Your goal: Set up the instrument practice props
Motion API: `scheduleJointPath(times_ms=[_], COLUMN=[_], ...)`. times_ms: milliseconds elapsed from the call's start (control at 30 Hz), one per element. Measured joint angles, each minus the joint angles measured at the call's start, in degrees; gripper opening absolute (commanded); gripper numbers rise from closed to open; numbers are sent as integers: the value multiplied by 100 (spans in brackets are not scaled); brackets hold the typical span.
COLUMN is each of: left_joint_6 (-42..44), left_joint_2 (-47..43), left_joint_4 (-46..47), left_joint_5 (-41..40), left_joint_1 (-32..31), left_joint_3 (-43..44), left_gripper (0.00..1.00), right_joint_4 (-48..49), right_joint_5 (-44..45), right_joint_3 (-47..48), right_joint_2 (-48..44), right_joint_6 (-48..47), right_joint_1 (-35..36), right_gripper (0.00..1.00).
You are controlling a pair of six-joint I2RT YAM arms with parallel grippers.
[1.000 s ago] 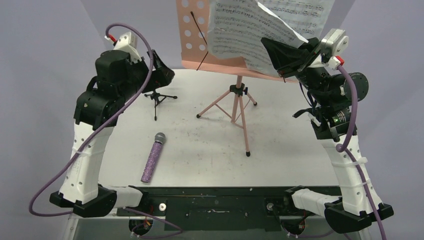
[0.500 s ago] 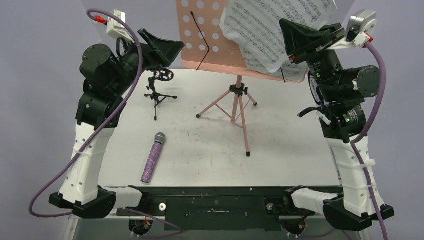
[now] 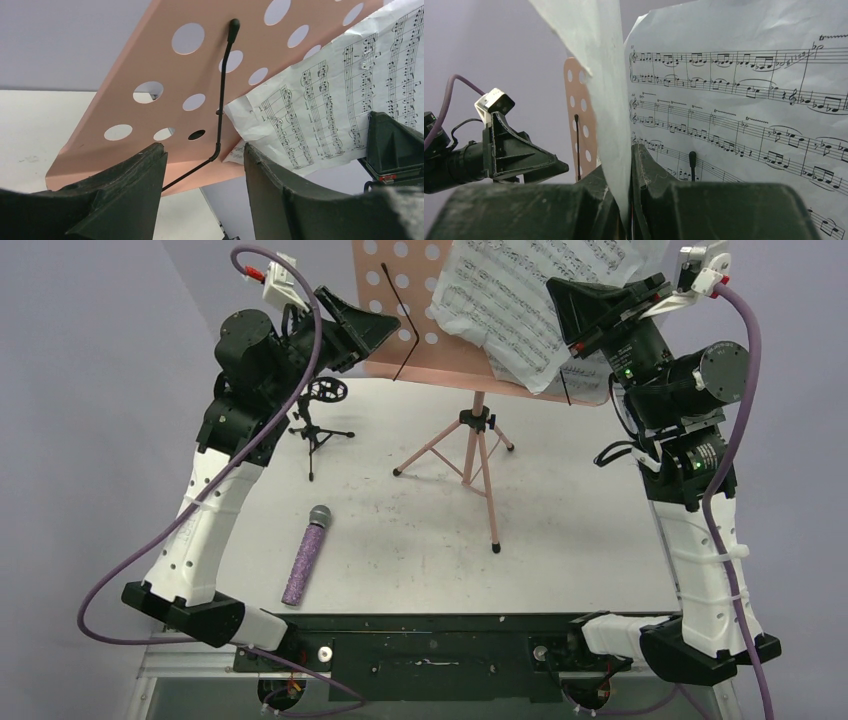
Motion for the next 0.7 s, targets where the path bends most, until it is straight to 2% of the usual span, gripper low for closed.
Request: scheduleJointPath(times_ms=[167,400,700], left_joint_6=[42,289,396], left_joint_2=[22,267,485], left_joint_4=[-203,-479,-693], left_joint_5=[-380,-820,-1132], left_joint_1=[-227,-750,-841], left_joint_3=[15,468,678], left_gripper=[55,50,44], right_joint_4=[-136,-234,-284], right_joint_5=[-2,-133,-310], right_joint_3=[-22,-48,-157], right_joint_2=[0,0,26], right_joint_6=[-81,-157,-271], right_joint_1=[0,0,0], right_gripper=[5,5,5])
